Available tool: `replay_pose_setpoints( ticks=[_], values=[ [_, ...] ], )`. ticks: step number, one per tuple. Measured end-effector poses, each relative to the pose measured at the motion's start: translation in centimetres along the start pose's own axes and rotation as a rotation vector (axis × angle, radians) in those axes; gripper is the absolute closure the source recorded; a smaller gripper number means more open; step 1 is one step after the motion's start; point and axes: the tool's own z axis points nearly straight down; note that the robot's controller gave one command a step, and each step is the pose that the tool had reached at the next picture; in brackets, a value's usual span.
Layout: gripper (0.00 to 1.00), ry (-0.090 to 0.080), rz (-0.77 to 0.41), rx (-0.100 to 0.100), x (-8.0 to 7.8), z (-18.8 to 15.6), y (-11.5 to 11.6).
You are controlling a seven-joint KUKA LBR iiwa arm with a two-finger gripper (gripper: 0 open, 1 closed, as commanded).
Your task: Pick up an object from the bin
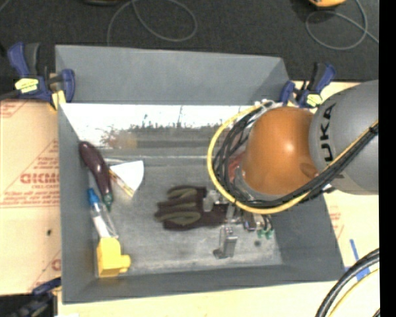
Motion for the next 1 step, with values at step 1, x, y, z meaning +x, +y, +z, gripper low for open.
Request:
replay_pose_setpoints(
  ticks=[1],
  values=[
    [0.00,-0.008,0.001,-0.001,-0.18,-0.40,0.01]
  ],
)
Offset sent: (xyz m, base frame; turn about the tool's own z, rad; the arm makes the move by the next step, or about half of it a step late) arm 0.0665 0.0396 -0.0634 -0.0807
